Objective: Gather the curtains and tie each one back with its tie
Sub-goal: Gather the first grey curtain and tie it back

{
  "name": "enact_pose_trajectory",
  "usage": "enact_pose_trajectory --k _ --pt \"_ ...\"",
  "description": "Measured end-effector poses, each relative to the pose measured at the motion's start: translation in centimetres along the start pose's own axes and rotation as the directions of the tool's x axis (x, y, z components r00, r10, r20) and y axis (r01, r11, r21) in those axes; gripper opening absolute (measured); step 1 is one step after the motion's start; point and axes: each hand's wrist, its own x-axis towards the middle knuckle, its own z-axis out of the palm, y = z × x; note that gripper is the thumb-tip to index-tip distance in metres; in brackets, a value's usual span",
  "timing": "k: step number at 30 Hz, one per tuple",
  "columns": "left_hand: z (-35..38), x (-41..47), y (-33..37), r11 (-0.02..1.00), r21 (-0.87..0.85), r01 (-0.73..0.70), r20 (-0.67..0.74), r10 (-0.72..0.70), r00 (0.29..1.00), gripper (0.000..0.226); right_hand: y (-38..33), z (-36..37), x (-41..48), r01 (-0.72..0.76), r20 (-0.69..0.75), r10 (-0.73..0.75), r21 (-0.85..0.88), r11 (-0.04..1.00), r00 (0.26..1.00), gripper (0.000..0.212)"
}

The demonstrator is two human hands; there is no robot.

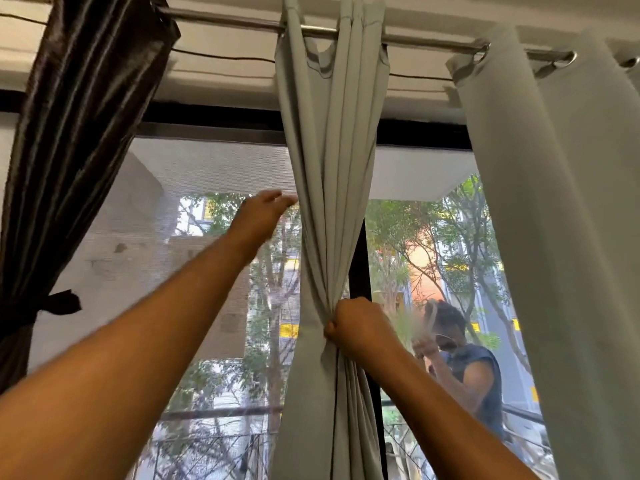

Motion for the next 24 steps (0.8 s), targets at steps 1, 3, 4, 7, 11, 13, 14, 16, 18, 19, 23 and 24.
enact_pose_trajectory --k 1,3,4,7,11,13,14,16,18,19,23,24 --pt "0.9 1.5 1.4 1.000 0.004 -0.008 0.058 0.007 0.998 0.063 0.1 0.0 0.0 0.004 -0.001 -0.004 -0.011 1.000 1.000 0.035" --pt "3.8 3.3 3.2 1.000 -0.021 -0.019 0.211 0.022 0.977 0.078 0.3 -0.1 -0.1 0.022 -0.010 -0.023 -0.027 0.999 1.000 0.032" --pt "5.3 3.5 3.5 0.999 -0.032 -0.019 0.267 0.026 0.963 0.081 0.4 -0.1 -0.3 0.033 -0.022 -0.034 -0.037 0.999 0.999 0.030" --pt "8.8 3.3 2.2 0.976 0.167 -0.138 0.184 0.107 0.977 0.069 1.0 0.0 -1.0 0.053 -0.081 -0.058 -0.058 0.997 0.995 0.026" --pt "9.0 1.5 0.1 0.931 0.275 -0.241 0.105 0.221 0.970 0.054 2.4 0.7 -2.9 -0.011 -0.187 0.010 -0.002 1.000 0.982 0.021" --pt "8.6 -0.4 -0.8 0.934 0.243 -0.260 0.122 0.236 0.964 0.051 2.8 1.3 -4.1 -0.019 -0.237 0.028 0.038 0.999 0.971 0.017" --pt "8.6 -1.6 -1.3 0.930 0.242 -0.276 0.133 0.250 0.959 0.049 2.8 1.7 -4.6 -0.016 -0.256 0.031 0.062 0.998 0.966 0.016" --pt "8.5 -4.2 -2.3 0.926 0.231 -0.298 0.148 0.269 0.952 0.050 2.6 2.3 -5.5 -0.002 -0.293 0.037 0.119 0.993 0.956 0.013" --pt "8.4 -6.7 -3.4 0.954 0.143 -0.262 0.149 0.241 0.959 0.056 2.5 2.5 -6.0 0.005 -0.319 0.058 0.195 0.981 0.946 0.013" --pt "8.4 -7.9 -4.0 0.968 0.088 -0.233 0.151 0.218 0.964 0.059 2.5 2.6 -6.2 0.010 -0.327 0.069 0.232 0.973 0.943 0.015" --pt "8.2 -11.7 -6.0 0.991 -0.073 -0.109 0.144 0.118 0.983 0.064 2.4 2.4 -6.9 0.048 -0.362 0.084 0.341 0.939 0.928 0.018" --pt "8.1 -12.4 -6.2 0.991 -0.109 -0.074 0.141 0.089 0.986 0.063 2.3 2.4 -7.1 0.051 -0.363 0.096 0.374 0.926 0.927 0.018"
